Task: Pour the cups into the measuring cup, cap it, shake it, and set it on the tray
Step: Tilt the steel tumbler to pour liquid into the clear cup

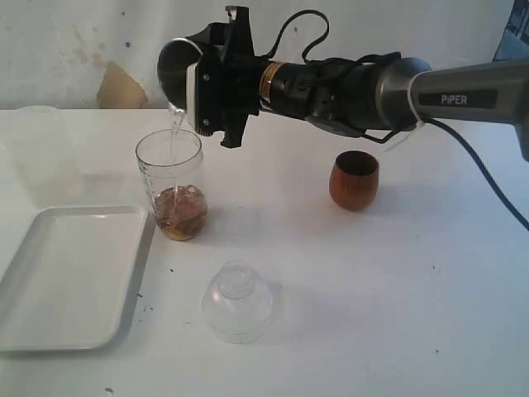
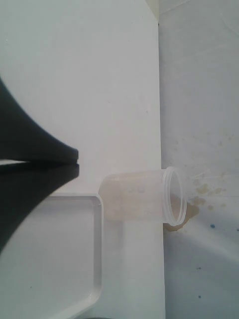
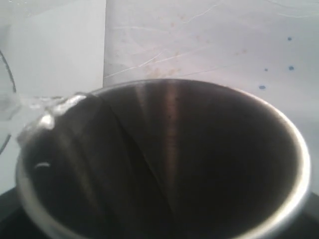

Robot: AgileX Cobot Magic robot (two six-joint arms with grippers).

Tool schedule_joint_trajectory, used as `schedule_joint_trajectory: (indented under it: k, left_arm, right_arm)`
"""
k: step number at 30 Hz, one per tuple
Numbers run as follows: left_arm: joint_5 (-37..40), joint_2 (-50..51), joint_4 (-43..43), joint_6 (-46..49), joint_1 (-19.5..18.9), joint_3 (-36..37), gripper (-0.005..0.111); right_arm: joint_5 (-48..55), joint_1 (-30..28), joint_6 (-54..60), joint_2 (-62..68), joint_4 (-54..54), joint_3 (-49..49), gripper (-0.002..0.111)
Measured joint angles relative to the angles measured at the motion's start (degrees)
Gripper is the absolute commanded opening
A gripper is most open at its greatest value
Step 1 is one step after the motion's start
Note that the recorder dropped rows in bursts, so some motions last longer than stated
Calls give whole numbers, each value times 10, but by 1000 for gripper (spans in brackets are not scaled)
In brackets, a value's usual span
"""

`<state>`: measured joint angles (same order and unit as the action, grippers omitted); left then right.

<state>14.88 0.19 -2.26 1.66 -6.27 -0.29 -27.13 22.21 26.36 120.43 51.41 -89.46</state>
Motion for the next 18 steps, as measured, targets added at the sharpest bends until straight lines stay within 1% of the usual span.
schedule_joint_trajectory:
  k: [18]
  left_arm:
    - [0,0,0,0,0,0,0]
  right_arm:
    - [0,0,13,0,0,0,0]
